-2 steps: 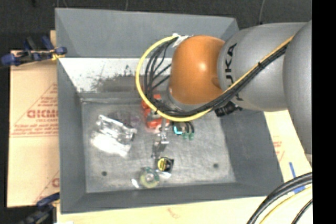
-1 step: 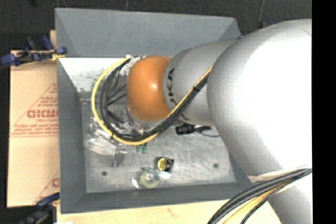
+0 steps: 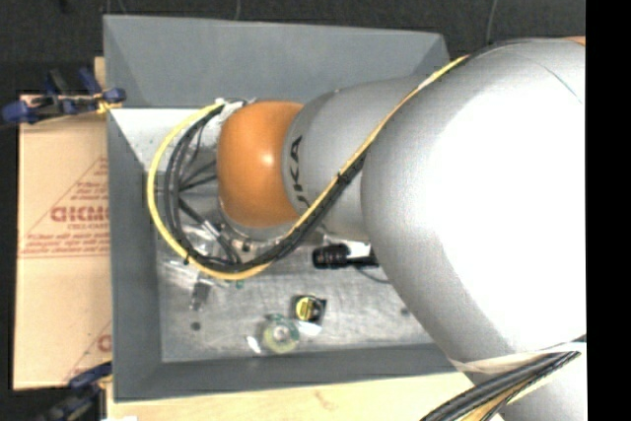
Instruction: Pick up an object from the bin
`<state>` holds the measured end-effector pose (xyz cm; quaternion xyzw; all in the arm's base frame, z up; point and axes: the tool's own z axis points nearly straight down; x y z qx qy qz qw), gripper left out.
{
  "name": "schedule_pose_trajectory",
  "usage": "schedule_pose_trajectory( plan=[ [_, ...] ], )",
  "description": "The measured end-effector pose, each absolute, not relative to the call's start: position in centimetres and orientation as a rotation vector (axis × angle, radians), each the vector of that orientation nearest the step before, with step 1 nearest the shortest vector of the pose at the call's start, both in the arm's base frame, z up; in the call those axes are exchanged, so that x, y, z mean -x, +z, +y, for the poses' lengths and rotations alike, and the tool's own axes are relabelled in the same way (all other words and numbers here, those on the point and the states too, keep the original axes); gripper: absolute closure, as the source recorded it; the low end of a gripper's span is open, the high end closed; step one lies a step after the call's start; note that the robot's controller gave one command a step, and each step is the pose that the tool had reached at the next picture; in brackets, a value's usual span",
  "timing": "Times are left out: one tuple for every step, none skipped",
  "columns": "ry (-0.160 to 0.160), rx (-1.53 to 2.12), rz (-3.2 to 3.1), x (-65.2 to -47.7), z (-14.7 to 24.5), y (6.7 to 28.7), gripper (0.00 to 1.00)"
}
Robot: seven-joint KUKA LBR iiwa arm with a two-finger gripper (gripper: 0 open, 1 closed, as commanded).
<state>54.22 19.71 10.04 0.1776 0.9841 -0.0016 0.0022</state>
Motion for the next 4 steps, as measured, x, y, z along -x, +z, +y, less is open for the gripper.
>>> schedule_pose_trajectory(
  plan=[
    [0.003, -0.75, 3.045, -55.8, 18.4, 10.7, 0.0],
    [0.013, -0.987, 2.98, -57.6, 17.9, 7.5, 0.0],
    [0.019, -1.173, 2.906, -58.4, 15.8, 7.6, 0.0],
    [0.019, -1.17, 2.897, -58.7, 15.5, 7.8, 1.0]
  ],
)
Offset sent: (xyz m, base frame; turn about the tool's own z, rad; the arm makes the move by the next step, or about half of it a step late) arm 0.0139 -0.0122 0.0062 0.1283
